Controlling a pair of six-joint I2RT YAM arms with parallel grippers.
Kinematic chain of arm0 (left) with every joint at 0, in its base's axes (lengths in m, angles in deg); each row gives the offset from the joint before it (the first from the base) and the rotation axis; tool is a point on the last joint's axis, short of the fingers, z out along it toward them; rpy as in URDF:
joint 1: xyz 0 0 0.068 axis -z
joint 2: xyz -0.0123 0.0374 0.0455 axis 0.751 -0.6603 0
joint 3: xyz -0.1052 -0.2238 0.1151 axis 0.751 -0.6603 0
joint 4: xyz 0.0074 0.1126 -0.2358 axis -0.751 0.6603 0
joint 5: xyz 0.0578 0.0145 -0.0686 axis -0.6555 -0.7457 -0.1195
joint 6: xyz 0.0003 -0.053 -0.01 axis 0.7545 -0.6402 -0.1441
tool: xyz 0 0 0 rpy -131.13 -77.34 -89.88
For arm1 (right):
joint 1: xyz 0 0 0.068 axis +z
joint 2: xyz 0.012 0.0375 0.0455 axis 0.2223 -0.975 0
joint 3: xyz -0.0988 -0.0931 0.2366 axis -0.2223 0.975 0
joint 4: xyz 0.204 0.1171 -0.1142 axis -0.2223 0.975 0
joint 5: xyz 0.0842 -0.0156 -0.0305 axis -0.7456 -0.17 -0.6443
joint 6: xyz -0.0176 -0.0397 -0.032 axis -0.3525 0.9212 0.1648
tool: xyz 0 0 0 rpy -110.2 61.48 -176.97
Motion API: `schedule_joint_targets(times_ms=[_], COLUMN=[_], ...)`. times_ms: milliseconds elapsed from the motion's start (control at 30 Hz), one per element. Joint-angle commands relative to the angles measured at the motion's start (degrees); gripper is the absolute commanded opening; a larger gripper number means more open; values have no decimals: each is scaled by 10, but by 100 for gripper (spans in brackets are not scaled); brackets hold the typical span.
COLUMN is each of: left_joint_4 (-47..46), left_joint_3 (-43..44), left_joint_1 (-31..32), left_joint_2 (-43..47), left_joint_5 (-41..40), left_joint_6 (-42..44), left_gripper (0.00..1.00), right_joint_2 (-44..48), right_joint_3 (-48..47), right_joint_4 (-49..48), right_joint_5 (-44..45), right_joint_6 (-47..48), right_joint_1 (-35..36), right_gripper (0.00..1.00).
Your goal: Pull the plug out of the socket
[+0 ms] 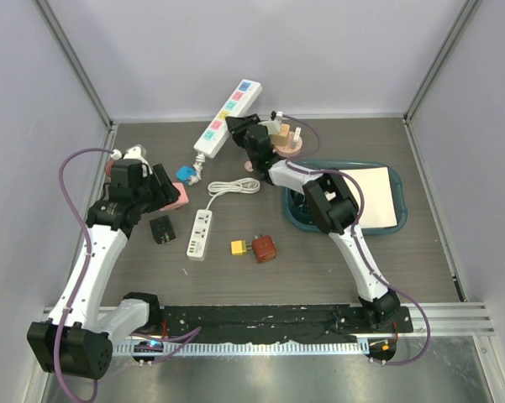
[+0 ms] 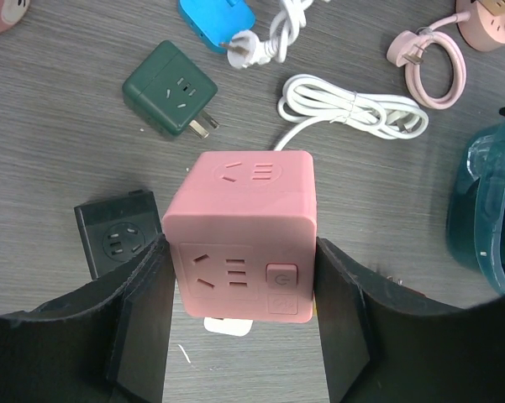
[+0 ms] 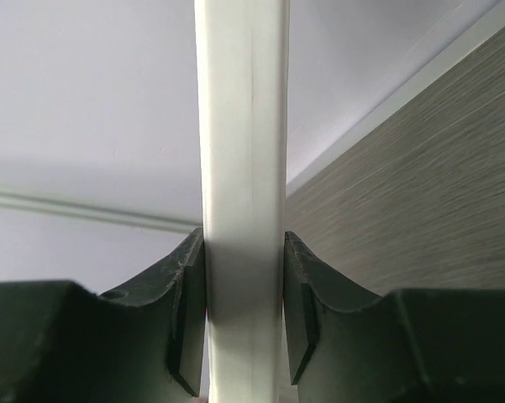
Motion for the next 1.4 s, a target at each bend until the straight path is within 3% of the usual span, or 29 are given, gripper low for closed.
schedule_joint_targets(times_ms=[0,133,300,467,667,767,800,900,967,1000,1200,1367], left_joint_4=[-50,-48,-48,-51,-50,-49,-49,-48,-48,-47,-44,-44], left_joint_3=[7,8,9,9,10,11,10,8,9,9,12,11], left_joint_1=[-1,-1,-1,-1,-1,-1,-1,-1,-1,-1,-2,-1], left_joint_2=[12,15,10,12,6,8,8,5,3,2,1,3], left_joint_5=[22,17,26,26,27,23,22,20,16,15,10,10], left_joint_6=[-7,-8,-9,-9,-9,-9,-9,-9,-8,-8,-8,-6], left_gripper=[0,0,0,0,0,0,0,0,0,0,0,0], right_joint_2=[-15,-42,-29,2,15,-1,-5,-15,-13,-6,30,101], right_joint_3=[-74,-98,-55,25,31,12,4,-34,-45,-49,-74,-40], right_joint_4=[-64,-34,-5,-46,-44,-32,-21,37,68,78,190,247], right_joint_5=[90,98,97,89,58,37,32,12,5,3,-13,-30], right_joint_6=[-29,-25,-51,-56,-33,-44,-47,-37,-33,-27,-7,2], right_joint_1=[-1,-4,-8,-11,-16,-17,-17,-16,-15,-15,-15,-14], right_gripper=[1,1,2,1,1,16,29,47,53,62,77,78])
